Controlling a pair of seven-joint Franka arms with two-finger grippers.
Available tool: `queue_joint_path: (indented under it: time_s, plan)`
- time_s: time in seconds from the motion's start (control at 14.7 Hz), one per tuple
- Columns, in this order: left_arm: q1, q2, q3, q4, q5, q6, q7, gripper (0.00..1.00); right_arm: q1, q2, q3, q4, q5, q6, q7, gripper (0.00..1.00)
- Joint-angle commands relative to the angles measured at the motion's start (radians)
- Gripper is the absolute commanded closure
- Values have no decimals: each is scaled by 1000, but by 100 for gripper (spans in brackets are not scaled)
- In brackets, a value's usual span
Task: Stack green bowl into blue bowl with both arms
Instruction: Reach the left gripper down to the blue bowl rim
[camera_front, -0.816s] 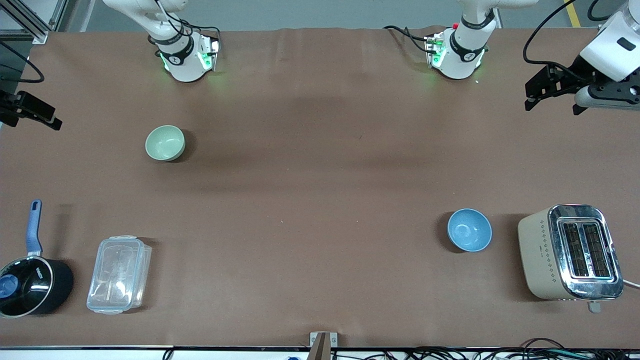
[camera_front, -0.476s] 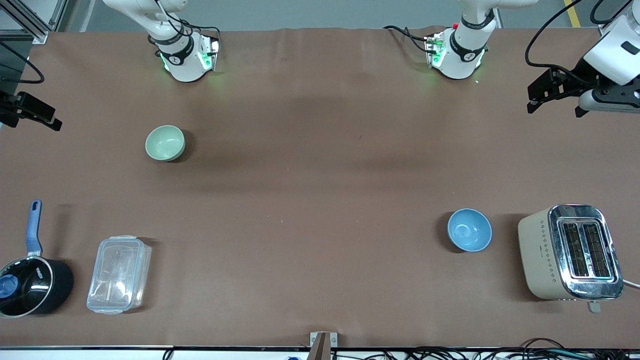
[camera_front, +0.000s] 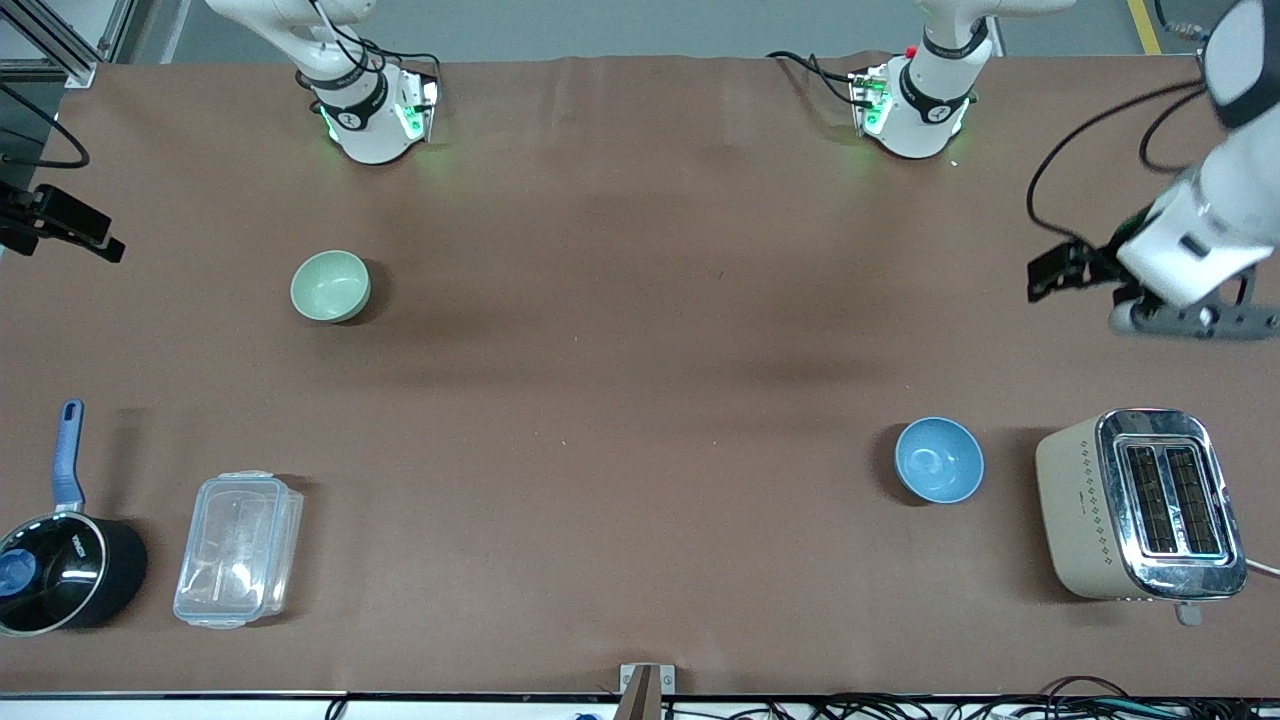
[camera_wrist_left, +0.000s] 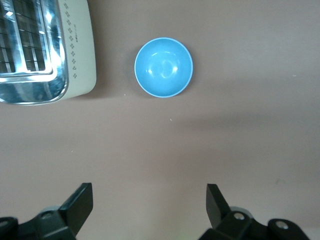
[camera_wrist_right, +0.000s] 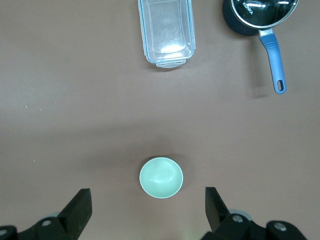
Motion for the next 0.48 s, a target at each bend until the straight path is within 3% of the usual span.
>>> queue_joint_path:
  time_s: [0.0, 0.2, 0.41]
  plan:
    - [4, 43, 3, -70, -4, 118, -4, 0, -7, 2, 3, 6, 9, -6, -10, 0]
    - [27, 120, 4, -155, 13, 320, -4, 0, -7, 2, 3, 6, 9, -9, -10, 0]
    - [38, 225, 1, -158, 56, 412, -5, 2, -7, 3, 3, 6, 9, -11, -10, 0]
